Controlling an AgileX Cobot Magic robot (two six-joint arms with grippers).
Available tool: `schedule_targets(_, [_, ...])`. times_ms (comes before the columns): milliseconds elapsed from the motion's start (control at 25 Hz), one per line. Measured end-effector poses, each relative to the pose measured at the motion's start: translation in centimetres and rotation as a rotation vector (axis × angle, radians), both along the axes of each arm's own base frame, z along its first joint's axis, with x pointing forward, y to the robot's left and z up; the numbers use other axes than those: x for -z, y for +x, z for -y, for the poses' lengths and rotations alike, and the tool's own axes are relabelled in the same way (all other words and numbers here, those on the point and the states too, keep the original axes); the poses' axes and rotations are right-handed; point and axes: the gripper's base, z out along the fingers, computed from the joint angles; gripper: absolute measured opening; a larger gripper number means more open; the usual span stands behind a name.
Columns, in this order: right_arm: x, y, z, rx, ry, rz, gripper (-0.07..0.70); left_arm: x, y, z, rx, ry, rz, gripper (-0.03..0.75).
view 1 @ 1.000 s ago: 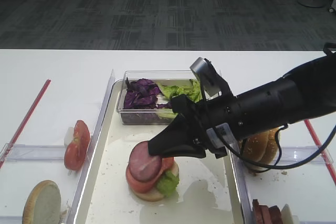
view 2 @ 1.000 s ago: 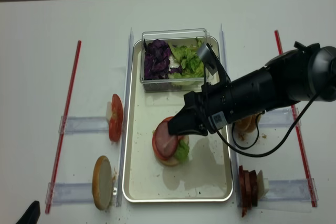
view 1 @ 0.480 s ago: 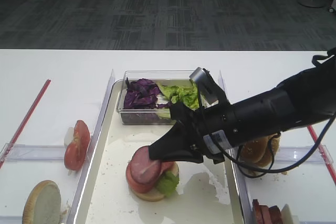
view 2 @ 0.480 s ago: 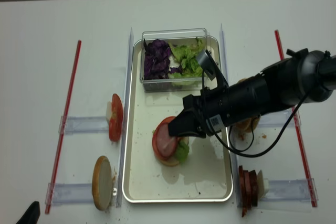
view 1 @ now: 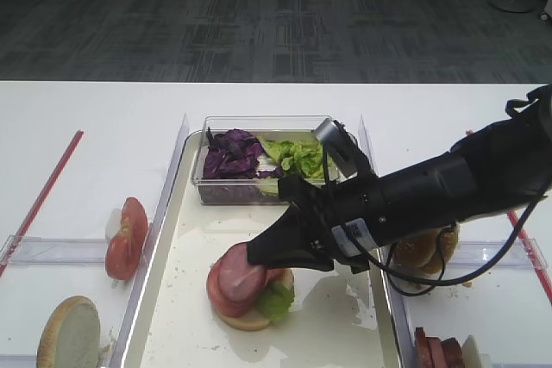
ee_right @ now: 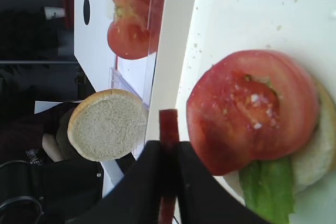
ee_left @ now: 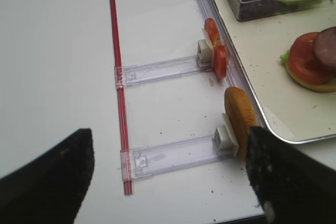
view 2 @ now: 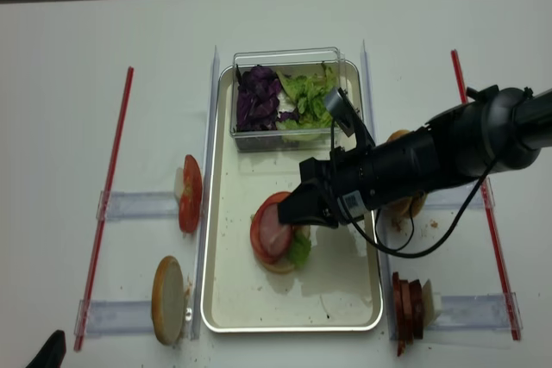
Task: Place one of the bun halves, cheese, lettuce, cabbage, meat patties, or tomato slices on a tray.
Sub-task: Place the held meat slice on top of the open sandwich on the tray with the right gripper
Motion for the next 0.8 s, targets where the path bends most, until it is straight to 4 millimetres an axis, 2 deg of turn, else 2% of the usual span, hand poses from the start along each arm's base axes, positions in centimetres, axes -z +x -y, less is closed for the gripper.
schedule_targets(800, [0.42,0.13,0.08,0.014,-0.023,-0.004,0.106,0.0,0.0,0.0,0.0,0.0,0.0,0.545])
